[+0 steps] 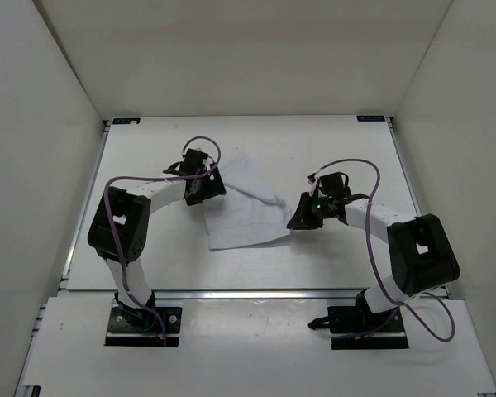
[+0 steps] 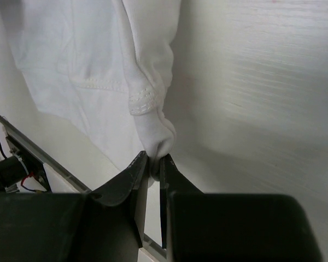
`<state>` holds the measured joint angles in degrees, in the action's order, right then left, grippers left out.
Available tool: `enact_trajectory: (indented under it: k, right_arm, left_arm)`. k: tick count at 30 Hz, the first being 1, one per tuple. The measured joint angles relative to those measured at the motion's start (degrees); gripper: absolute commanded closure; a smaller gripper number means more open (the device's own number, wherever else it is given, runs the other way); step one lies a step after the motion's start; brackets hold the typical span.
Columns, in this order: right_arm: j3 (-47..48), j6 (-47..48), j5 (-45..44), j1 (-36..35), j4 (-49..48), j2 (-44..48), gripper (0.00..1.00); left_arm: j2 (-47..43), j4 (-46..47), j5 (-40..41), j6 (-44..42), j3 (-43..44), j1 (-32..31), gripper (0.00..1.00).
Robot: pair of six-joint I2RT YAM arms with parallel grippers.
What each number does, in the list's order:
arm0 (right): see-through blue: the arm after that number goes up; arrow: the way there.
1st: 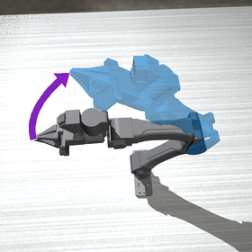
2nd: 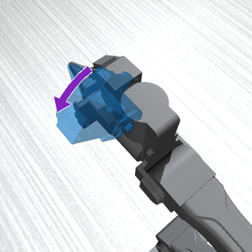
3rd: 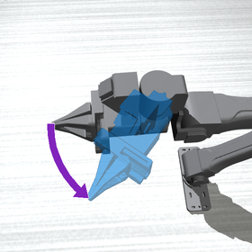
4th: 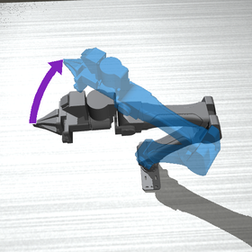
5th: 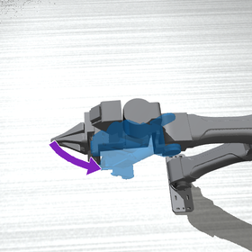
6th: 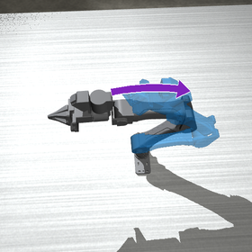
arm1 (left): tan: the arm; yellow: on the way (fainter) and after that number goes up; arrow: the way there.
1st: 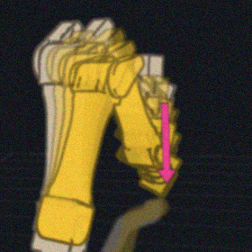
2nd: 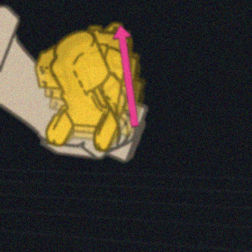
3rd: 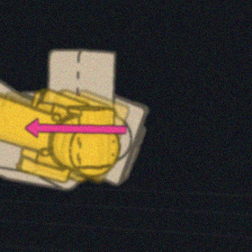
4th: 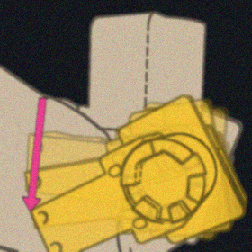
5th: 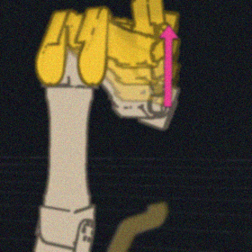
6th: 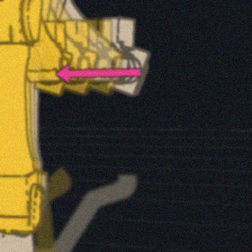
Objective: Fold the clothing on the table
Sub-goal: Move the skirt to the center of the board, then flatten the skirt out
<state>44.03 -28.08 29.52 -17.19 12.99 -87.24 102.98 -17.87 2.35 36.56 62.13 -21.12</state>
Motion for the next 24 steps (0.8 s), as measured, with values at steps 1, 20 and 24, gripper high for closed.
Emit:
enact_trajectory:
  k: [1, 20, 24]
  right_arm:
    - [0.0, 0.0, 0.2, -0.3, -0.3, 0.0, 1.0]
    - [0.2, -0.9, 0.9, -3.8, -2.8, -0.9, 1.0]
    - [0.2, -0.9, 0.7, -4.2, -2.8, -0.9, 1.0]
  left_arm:
    - [0.8, 0.0, -0.2, -0.7, 1.6, -0.1, 0.02]
    - [-23.8, -2.6, -1.4, 5.1, -24.1, -6.8, 0.15]
    - [-24.2, 0.9, -1.6, 7.4, -26.1, -6.6, 0.34]
